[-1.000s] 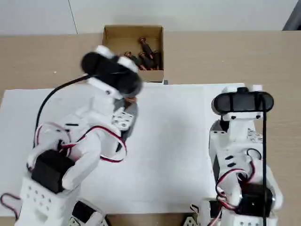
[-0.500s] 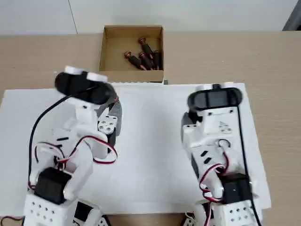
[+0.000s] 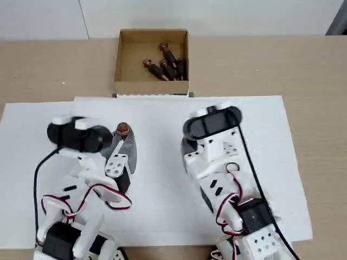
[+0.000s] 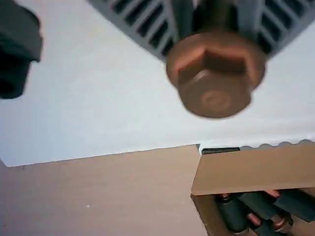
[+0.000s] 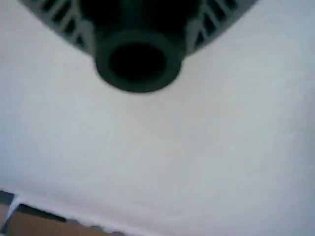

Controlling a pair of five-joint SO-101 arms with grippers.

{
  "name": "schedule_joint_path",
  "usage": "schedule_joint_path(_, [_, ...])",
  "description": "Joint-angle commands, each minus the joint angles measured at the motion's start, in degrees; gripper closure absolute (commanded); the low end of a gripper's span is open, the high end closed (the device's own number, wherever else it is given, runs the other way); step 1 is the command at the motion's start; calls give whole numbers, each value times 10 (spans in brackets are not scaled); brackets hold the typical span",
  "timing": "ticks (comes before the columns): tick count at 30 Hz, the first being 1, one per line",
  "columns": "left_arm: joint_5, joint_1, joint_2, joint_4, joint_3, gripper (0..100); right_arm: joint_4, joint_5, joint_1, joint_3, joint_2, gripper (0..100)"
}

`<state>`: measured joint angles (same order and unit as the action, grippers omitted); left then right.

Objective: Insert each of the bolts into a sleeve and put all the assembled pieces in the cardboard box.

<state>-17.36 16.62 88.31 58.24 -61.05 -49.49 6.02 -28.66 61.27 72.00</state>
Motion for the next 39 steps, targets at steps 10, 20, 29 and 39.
schedule_joint_path(10, [-52, 1, 164, -53, -113, 995, 133, -7, -87, 76, 6, 995])
schedule_joint_path(20, [-166, -2, 156, -142, -151, 995, 180, -103, -135, 120, 7, 995])
schedule_joint_path(29, [-166, 1, 156, -196, -188, 995, 180, -113, -149, 120, 7, 995])
schedule_joint_path(39, [-191, 1, 156, -215, -197, 995, 180, -113, -149, 120, 7, 995])
